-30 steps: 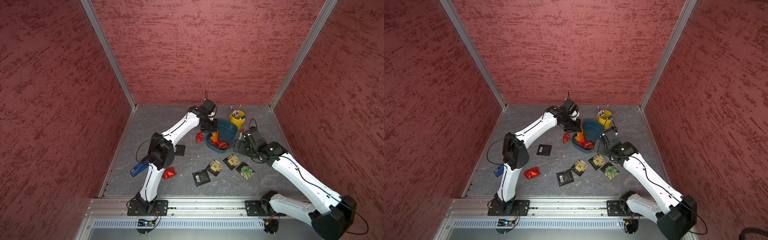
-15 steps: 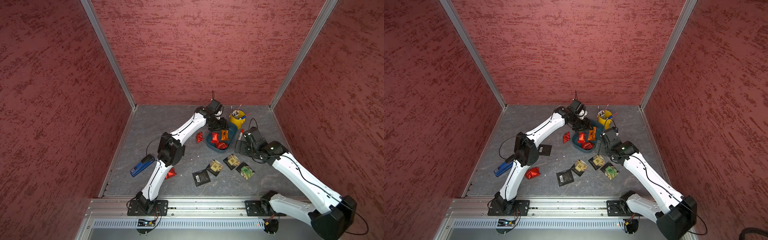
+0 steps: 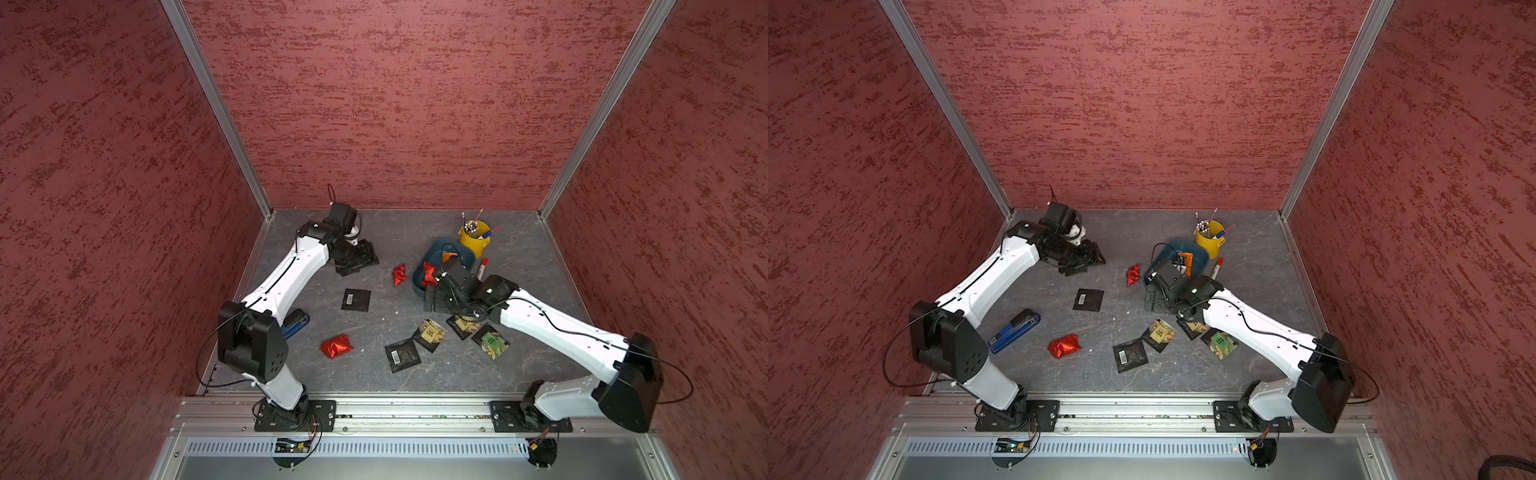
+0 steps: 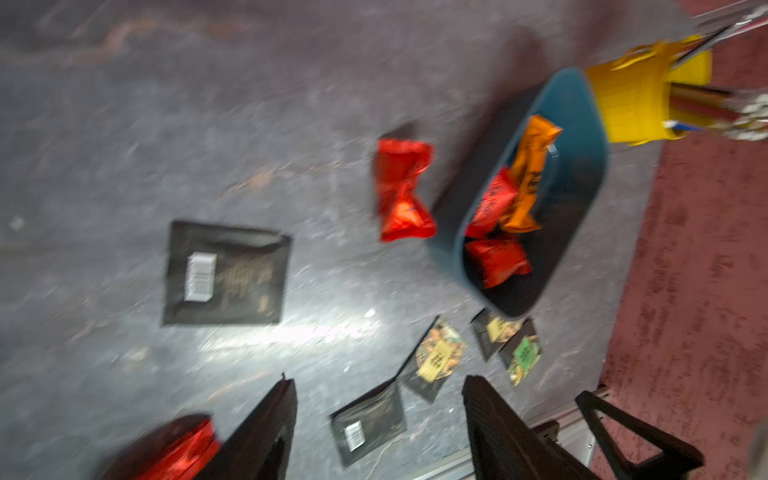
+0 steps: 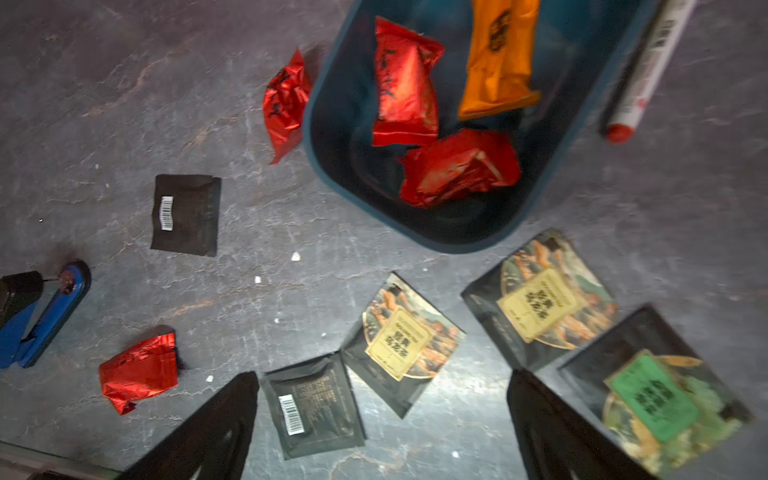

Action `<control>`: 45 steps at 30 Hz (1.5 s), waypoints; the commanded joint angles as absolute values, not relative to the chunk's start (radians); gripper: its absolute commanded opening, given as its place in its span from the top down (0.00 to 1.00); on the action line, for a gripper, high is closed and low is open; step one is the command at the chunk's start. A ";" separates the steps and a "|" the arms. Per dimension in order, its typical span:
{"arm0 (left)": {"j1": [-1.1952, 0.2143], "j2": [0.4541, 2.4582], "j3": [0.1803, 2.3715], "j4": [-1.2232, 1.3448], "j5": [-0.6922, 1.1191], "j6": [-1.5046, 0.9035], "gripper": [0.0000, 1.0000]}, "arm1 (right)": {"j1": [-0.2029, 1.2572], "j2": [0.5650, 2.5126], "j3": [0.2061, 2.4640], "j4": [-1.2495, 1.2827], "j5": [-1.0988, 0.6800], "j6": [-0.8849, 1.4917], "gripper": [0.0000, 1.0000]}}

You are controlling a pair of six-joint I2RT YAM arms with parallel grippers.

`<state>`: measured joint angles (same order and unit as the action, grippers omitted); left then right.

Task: Put the tea bags into the storage box
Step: Place the tea bag in the storage box, then pick up the tea bag from the center of the board.

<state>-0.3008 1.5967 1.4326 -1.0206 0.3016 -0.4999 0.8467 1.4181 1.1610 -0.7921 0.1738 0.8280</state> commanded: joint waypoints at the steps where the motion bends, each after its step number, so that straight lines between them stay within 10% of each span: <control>1: -0.256 1.559 1.304 -1.003 0.334 -0.472 0.41 | 0.889 1.498 1.210 -0.660 0.112 0.909 0.01; 11: -0.160 1.562 1.055 -0.817 0.359 -0.465 1.00 | 0.953 1.758 1.367 -0.537 0.037 0.931 0.02; 45: -0.140 1.827 1.129 -0.711 0.237 -0.414 1.00 | 0.902 2.078 1.508 -0.369 -0.143 1.055 0.02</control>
